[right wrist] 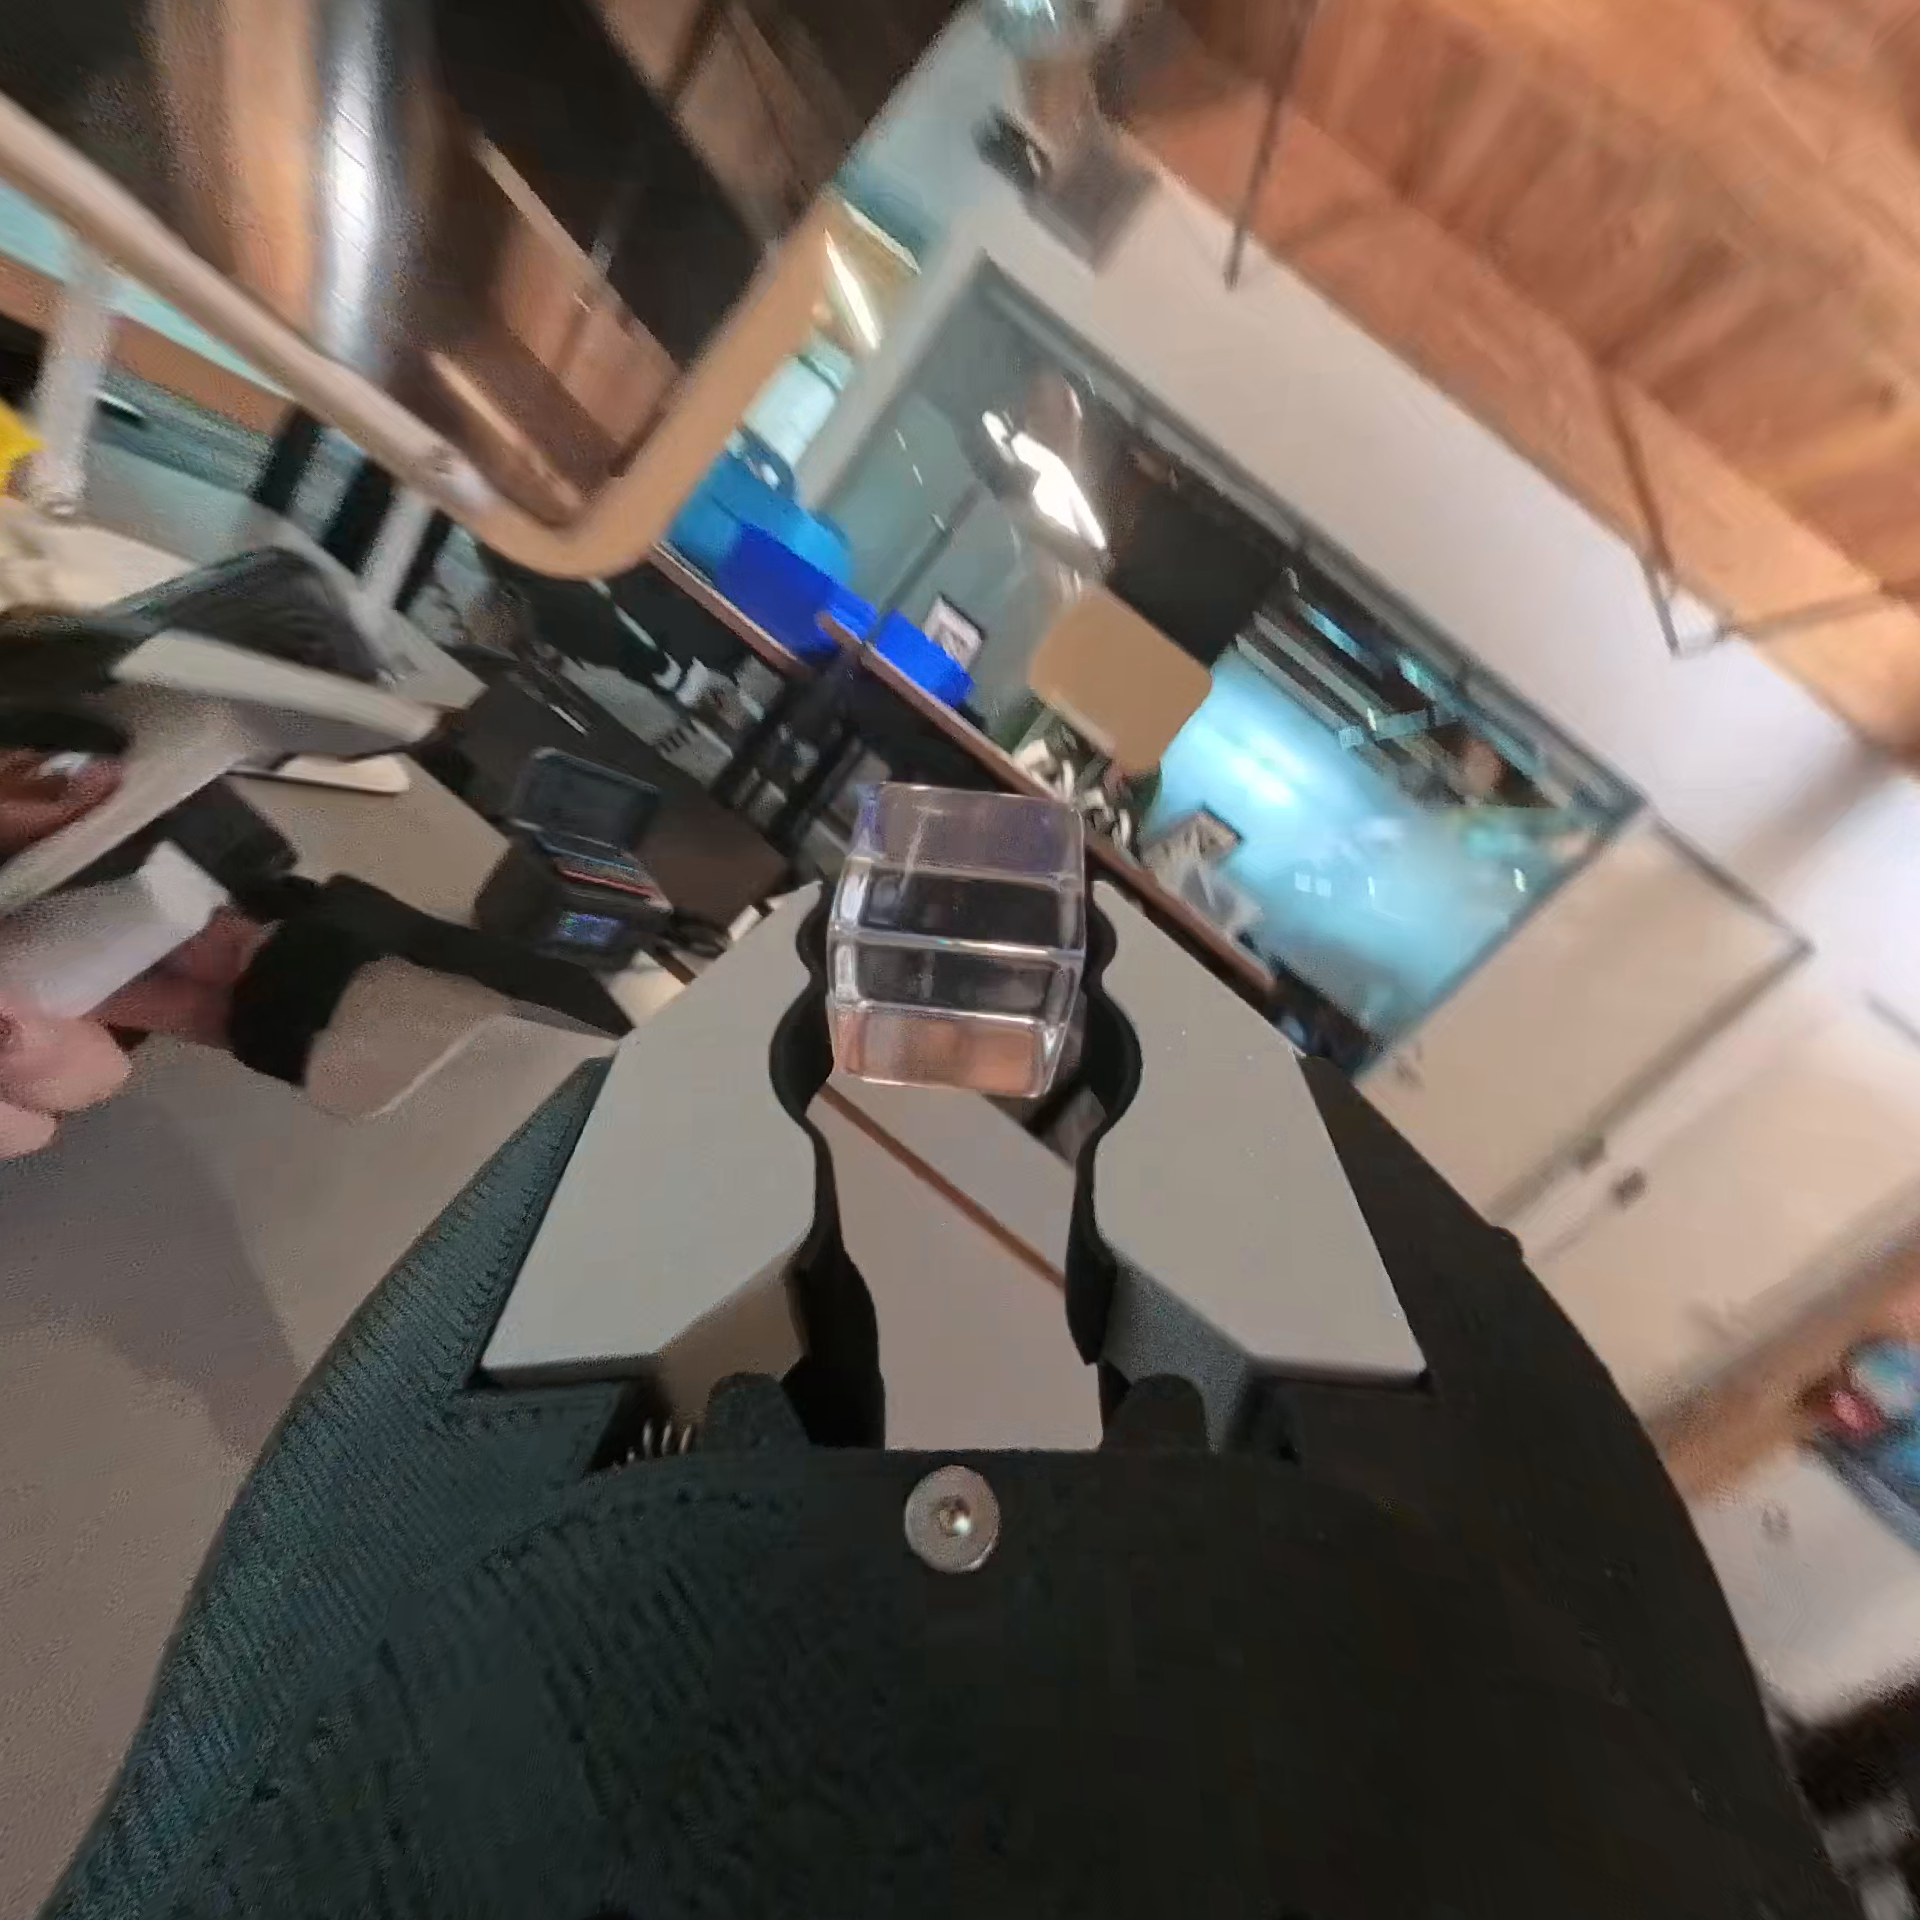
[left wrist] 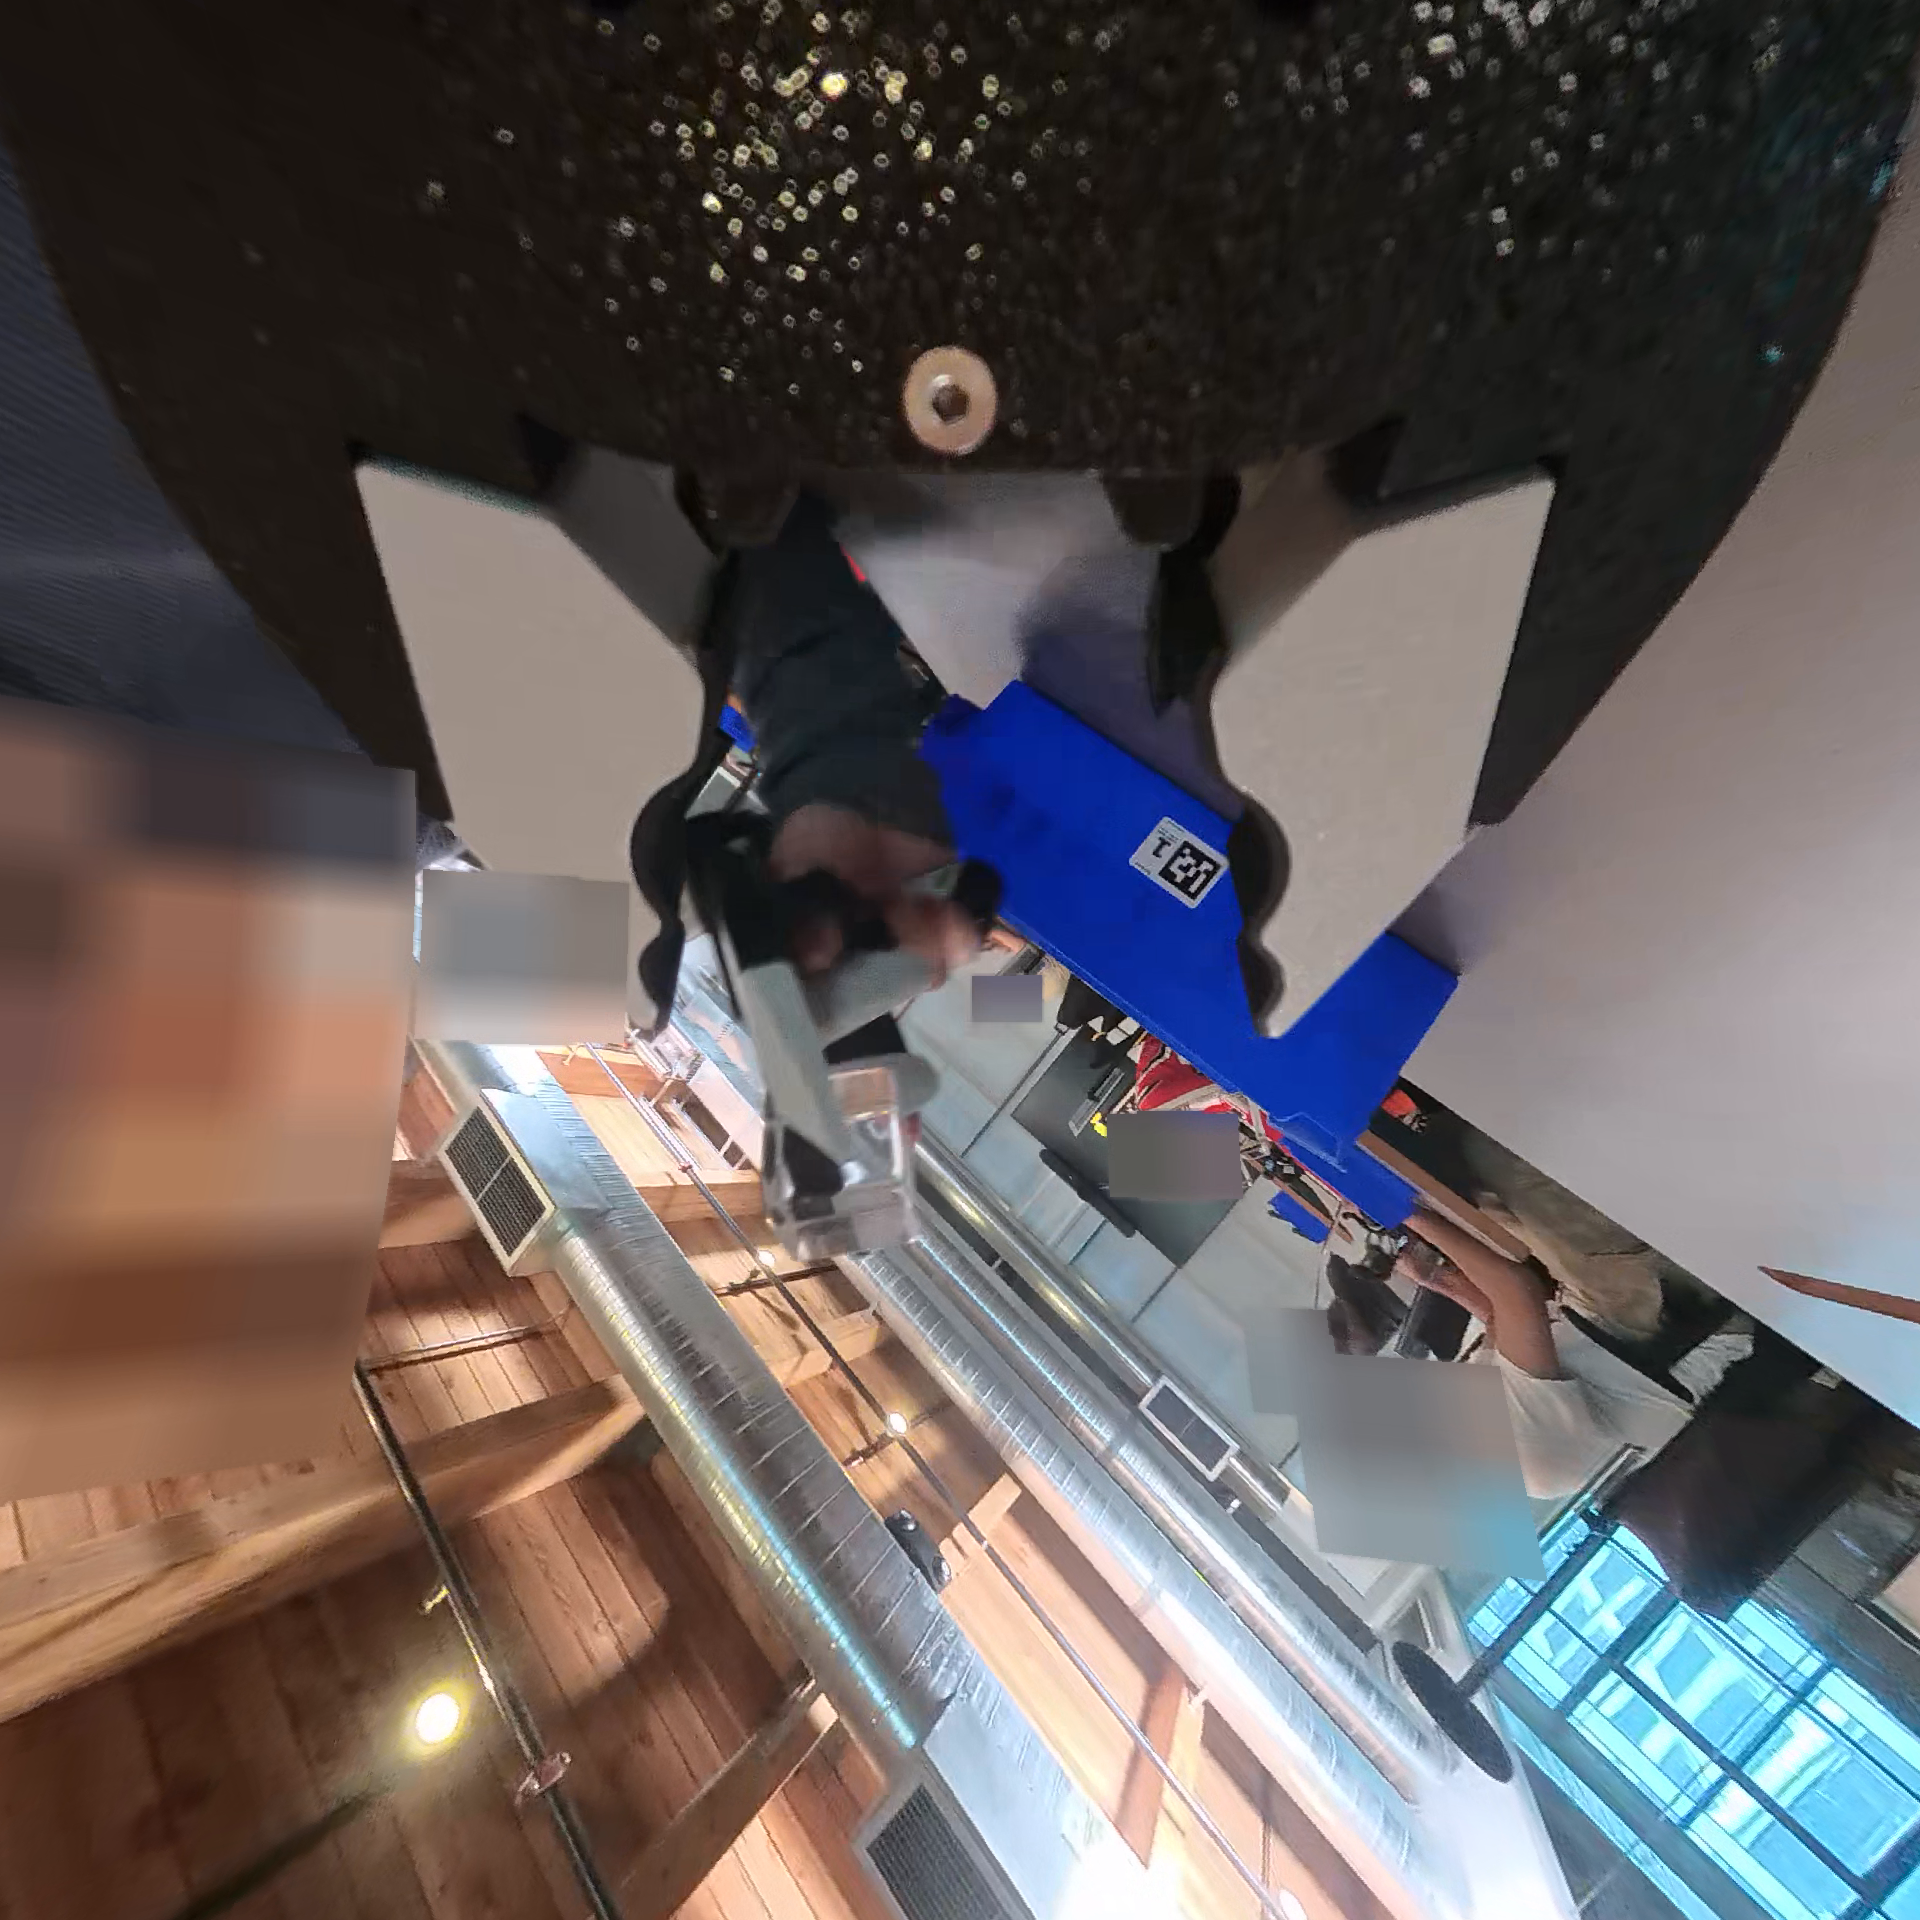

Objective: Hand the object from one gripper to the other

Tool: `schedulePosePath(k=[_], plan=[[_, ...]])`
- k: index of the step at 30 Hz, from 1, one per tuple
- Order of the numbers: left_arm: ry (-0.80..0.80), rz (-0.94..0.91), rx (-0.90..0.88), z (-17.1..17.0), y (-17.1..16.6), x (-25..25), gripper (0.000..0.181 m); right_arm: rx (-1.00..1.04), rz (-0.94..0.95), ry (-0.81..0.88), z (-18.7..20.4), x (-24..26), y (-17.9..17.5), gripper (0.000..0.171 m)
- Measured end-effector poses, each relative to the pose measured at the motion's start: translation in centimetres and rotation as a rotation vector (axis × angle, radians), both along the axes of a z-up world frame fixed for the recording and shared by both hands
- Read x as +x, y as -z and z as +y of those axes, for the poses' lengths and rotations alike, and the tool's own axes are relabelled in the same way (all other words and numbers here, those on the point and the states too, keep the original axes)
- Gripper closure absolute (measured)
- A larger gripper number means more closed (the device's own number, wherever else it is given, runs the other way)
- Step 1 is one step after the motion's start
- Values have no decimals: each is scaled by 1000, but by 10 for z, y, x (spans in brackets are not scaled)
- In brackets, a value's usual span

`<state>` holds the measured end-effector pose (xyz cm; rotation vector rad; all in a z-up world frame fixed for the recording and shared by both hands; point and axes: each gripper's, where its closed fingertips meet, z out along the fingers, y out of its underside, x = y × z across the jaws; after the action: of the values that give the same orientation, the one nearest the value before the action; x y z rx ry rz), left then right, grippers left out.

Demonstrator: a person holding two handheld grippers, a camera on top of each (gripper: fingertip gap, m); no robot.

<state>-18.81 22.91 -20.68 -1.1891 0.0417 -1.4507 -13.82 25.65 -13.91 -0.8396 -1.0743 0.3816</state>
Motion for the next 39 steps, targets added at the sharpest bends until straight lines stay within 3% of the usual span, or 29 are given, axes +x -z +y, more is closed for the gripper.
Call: schedulePosePath(k=[5,8,11,15,26,29,34,39], plan=[[-12,-41,-12,2,0,-6,81,-220,-65,200,38,99,-23,127],[0,-85,-19,3,-2,-11,86,-481,-309,274,69,160,27,127],[9,-90,-27,3,-1,-11,86,-715,-585,224,71,206,94,127],[11,-63,-27,3,0,-7,88,-900,-614,162,76,220,128,127],[35,-61,-24,1,0,-4,93,-931,-944,-105,50,215,171,127],[39,-59,-23,1,0,-3,93,-971,-1109,-18,53,240,190,127],[42,-58,-23,1,0,-3,93,-888,-1147,11,56,243,179,128],[44,-58,-22,0,0,-2,94,-843,-1383,93,59,268,186,128]])
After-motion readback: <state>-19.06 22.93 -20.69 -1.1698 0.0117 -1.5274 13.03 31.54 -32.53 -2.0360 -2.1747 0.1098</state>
